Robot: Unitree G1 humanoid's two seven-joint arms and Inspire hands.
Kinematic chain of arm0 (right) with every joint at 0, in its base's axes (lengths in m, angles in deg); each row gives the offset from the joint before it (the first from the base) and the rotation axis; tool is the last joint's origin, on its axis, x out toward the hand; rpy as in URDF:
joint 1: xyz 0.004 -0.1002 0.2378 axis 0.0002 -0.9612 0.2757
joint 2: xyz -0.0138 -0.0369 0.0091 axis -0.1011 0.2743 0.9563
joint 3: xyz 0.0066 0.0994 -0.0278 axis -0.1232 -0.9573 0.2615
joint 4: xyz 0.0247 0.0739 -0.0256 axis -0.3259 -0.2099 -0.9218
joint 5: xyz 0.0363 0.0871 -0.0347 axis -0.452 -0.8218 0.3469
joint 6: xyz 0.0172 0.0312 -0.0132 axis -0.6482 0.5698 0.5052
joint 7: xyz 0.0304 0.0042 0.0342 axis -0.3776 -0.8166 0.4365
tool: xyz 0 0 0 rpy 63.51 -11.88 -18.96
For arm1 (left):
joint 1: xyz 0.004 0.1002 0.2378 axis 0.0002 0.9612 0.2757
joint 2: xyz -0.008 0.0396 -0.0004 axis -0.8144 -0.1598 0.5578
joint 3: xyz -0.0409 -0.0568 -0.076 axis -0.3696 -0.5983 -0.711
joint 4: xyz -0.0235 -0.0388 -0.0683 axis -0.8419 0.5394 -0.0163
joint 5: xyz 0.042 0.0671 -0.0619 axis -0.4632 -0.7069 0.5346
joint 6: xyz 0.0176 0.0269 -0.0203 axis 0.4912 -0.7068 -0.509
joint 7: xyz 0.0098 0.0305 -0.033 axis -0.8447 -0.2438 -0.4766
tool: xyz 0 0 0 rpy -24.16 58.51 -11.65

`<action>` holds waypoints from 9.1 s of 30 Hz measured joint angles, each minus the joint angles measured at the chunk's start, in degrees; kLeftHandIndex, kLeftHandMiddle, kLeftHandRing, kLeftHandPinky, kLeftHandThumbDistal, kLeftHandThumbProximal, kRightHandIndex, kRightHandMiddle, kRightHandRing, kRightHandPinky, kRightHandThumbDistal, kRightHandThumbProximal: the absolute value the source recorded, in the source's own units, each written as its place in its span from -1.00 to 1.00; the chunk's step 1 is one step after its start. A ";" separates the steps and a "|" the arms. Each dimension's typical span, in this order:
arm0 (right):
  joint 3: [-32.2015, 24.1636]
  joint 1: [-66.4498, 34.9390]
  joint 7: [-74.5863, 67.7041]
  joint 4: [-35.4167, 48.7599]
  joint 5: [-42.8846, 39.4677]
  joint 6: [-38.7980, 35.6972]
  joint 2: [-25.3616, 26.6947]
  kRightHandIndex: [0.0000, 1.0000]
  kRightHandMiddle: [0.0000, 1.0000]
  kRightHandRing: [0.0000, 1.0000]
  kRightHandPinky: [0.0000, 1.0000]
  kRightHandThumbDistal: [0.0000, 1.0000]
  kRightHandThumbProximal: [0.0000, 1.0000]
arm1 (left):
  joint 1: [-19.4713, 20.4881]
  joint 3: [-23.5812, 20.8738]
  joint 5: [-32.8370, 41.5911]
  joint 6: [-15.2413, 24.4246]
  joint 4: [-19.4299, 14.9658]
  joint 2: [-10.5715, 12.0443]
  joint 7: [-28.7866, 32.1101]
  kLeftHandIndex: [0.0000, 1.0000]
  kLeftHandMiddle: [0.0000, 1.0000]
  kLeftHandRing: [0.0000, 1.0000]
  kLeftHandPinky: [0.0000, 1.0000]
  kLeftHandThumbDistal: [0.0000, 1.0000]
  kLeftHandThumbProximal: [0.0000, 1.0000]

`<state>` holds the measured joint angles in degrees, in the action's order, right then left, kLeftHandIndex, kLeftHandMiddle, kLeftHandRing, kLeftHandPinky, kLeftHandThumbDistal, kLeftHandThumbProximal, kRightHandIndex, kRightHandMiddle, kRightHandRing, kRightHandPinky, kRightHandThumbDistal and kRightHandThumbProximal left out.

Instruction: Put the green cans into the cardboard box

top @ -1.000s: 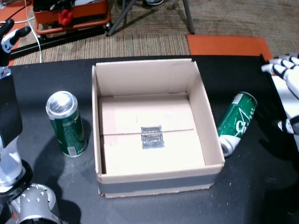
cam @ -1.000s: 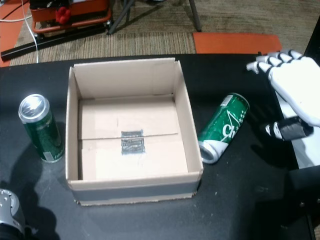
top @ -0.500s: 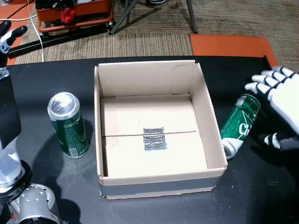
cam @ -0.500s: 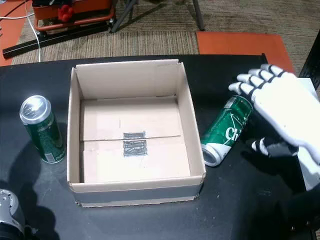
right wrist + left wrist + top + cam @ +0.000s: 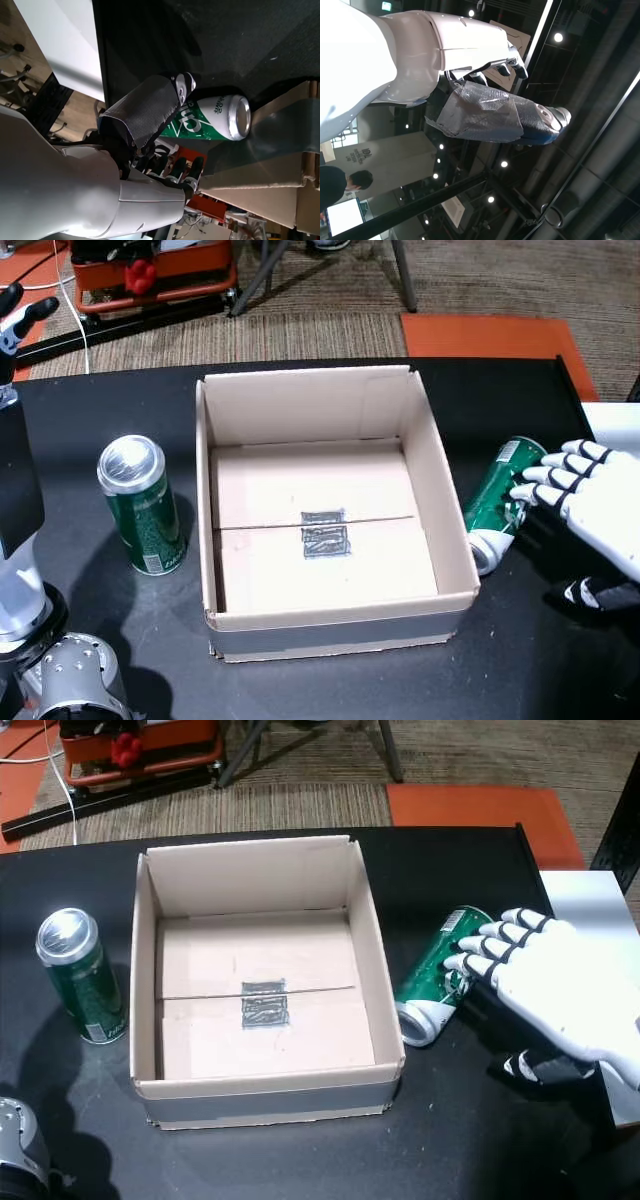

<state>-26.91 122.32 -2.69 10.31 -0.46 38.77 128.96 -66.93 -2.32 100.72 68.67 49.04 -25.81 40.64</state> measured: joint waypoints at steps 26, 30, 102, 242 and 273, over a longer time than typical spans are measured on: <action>8.74 6.62 -8.18 -8.09 4.73 7.71 -0.06 0.63 0.63 0.72 0.64 1.00 -0.44 | 0.27 0.24 -0.05 0.94 -1.25 0.62 0.19 0.40 0.60 0.94 0.84 0.19 0.56; 8.94 7.04 -9.22 -9.83 4.72 9.56 -1.09 0.74 0.72 0.79 0.74 1.00 -0.26 | 0.28 0.43 -0.06 1.32 -1.27 0.65 0.19 0.39 0.59 0.94 0.84 0.23 0.57; 20.16 13.72 -3.98 -17.99 5.83 12.37 -10.75 0.77 0.77 0.81 0.78 1.00 -0.16 | 3.14 5.20 -0.27 3.28 -6.21 2.36 -3.38 0.39 0.57 0.94 0.84 0.22 0.53; -1.30 34.14 16.57 -12.01 -11.45 -1.06 -3.10 -0.68 -0.61 -0.38 -0.32 0.16 -1.00 | 1.14 4.81 2.47 3.24 1.47 1.45 1.97 0.44 0.62 0.93 0.88 0.24 0.54; 3.49 37.45 14.65 -12.68 -10.57 -1.65 -21.29 -0.57 -0.57 -0.33 -0.33 0.37 -1.00 | 0.35 5.55 2.56 4.60 0.26 0.98 1.97 0.44 0.61 0.92 0.88 0.25 0.57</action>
<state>-23.42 159.77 11.96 -2.37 -11.03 37.12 107.68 -66.58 3.23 103.27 73.26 49.30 -24.82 42.61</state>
